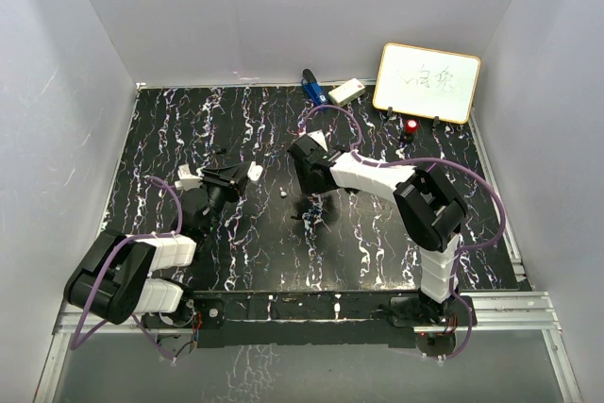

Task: Insert the wireless bluetooth earbuds into the charging case
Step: Pick up the earbud from the center of the board.

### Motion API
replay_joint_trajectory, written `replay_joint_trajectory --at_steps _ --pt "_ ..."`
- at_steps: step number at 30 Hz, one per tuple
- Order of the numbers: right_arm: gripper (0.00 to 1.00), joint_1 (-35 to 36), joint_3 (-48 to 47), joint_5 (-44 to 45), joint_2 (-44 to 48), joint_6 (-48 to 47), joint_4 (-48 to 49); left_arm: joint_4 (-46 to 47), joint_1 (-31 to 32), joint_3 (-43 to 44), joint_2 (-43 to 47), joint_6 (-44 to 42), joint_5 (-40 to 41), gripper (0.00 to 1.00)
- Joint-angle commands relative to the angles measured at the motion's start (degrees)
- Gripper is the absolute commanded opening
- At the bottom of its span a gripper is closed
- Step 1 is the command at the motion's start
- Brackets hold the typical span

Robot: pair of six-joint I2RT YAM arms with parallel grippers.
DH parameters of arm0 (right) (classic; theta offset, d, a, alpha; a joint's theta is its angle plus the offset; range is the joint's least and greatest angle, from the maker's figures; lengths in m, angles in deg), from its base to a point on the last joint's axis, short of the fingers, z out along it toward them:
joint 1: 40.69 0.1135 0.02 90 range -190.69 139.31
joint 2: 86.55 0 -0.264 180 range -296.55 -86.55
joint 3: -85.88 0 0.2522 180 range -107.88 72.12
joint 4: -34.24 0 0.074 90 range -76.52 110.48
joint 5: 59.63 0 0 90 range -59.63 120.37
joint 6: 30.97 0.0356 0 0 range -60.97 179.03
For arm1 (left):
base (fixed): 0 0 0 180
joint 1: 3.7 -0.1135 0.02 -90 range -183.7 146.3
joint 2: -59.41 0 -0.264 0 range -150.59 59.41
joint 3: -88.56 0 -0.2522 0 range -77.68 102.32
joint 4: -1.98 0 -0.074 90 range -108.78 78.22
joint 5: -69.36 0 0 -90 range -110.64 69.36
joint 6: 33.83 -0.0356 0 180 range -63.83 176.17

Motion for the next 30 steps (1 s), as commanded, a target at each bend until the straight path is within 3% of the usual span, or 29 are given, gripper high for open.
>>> replay_joint_trajectory --at_steps 1,7,30 --pt "0.57 0.3 -2.6 1.0 0.2 1.1 0.4 2.6 -0.3 -0.1 -0.1 0.2 -0.3 0.00" --pt "0.50 0.5 -2.6 0.0 -0.2 1.3 0.0 2.6 -0.3 -0.3 -0.1 0.2 -0.5 0.00" --pt "0.42 1.1 -3.1 -1.6 -2.7 2.3 -0.9 3.1 -0.3 -0.3 -0.5 0.3 -0.5 0.00"
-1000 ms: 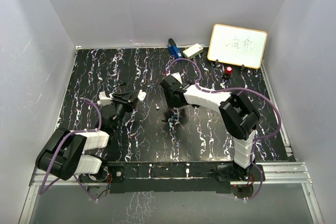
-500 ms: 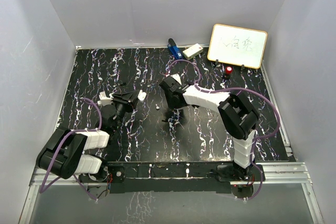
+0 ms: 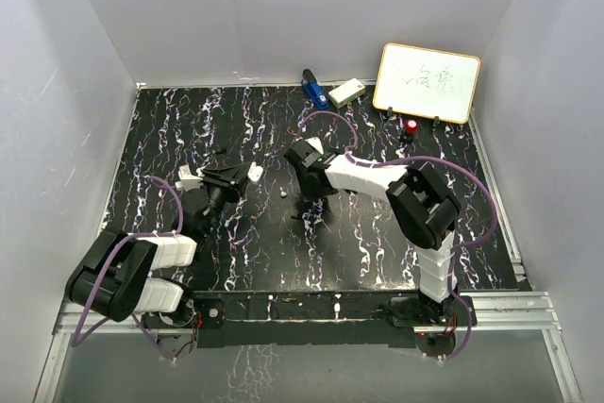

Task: Insert the wireless bluetooth earbuds into the charging case
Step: Pick up the earbud from the center of the board.

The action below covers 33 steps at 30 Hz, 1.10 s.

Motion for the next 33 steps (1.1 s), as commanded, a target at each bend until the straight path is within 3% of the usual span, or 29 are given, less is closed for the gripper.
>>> replay_joint_trajectory --at_steps 1,33 --pt "0.42 0.4 -2.5 0.3 -0.5 1.1 0.6 2.2 -0.3 -0.1 0.3 0.2 -0.3 0.00" --pt "0.40 0.3 -2.9 0.4 -1.5 1.5 -0.1 1.8 -0.4 0.0 0.7 0.1 -0.3 0.00"
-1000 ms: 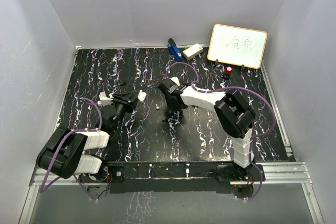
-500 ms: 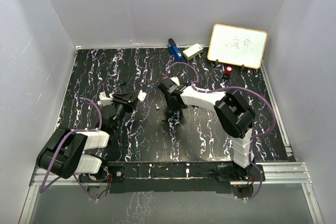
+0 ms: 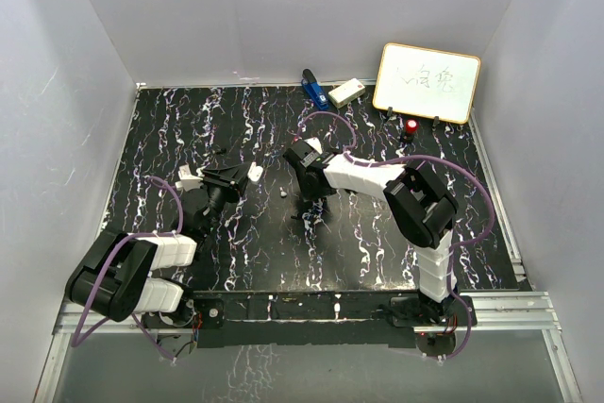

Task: Insert the wireless bluetooth earbuds into the charging case
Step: Pick up the earbud from the center of the board.

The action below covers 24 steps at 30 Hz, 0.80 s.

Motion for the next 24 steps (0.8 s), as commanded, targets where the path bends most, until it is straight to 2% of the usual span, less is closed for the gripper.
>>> replay_joint_trajectory --at_steps 1,24 --pt "0.40 0.3 -2.2 0.6 -0.3 1.1 0.1 1.9 -0.4 0.0 0.7 0.1 -0.3 0.00" --pt "0.38 0.1 -2.1 0.6 -1.0 1.0 0.2 1.6 -0.4 0.2 0.6 0.1 -0.2 0.00"
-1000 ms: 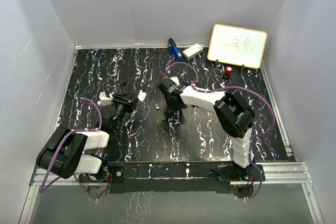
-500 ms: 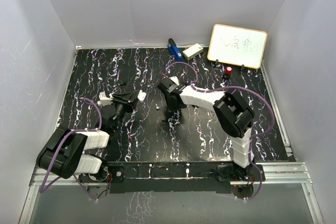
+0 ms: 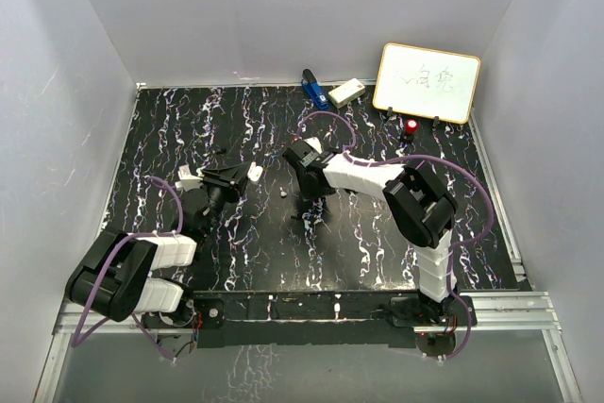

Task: Insert the wireless bluetooth earbuds into the charging case
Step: Pick up the earbud from the center of the board.

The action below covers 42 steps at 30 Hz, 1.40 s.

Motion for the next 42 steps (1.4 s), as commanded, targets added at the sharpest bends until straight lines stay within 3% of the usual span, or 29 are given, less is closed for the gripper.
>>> replay_joint_trajectory --at_steps 1,27,35,42 --pt "0.38 0.1 -1.7 0.9 -0.8 0.8 0.2 1.6 -0.2 0.2 0.6 0.1 -0.2 0.00" --pt "0.37 -3.3 -1.3 1.0 -1.6 1.0 1.5 0.7 -0.2 0.9 0.6 -0.2 -0.3 0.00" --pt "0.30 -3.3 -0.5 -0.1 -0.9 0.5 1.7 0.8 -0.2 1.1 0.4 -0.2 -0.4 0.00" --pt "0.33 -3.2 0.8 -1.8 0.0 0.5 2.9 0.7 -0.2 0.9 0.6 -0.2 -0.4 0.00"
